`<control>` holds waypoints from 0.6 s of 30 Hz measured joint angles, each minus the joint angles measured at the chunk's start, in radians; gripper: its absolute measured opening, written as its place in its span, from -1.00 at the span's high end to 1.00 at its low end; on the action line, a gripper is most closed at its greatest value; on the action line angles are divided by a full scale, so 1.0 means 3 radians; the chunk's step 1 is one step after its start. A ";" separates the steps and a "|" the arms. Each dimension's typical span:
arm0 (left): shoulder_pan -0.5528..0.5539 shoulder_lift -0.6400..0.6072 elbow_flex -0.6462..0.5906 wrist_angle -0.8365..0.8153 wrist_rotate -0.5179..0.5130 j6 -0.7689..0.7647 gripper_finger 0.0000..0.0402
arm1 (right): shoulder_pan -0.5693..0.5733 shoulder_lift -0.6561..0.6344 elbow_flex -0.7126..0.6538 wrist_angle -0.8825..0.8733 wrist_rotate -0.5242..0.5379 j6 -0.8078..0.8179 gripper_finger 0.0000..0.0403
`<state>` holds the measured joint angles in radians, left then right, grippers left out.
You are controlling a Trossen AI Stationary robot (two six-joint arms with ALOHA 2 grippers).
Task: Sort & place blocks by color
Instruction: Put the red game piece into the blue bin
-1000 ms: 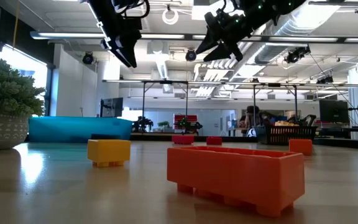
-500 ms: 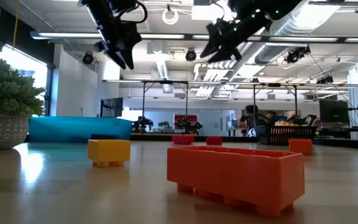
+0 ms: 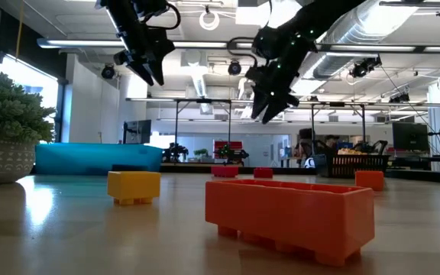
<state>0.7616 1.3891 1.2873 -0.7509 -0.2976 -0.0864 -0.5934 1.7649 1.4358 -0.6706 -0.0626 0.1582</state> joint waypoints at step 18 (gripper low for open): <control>0.0000 0.0000 0.0000 -0.0003 0.0124 0.0009 0.04 | 0.0192 0.0607 0.0001 -0.0086 0.0193 0.0258 -0.06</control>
<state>0.7616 1.3891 1.2873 -0.7517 -0.2605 -0.0837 -0.5358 1.9469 1.4361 -0.6965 -0.0046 0.2357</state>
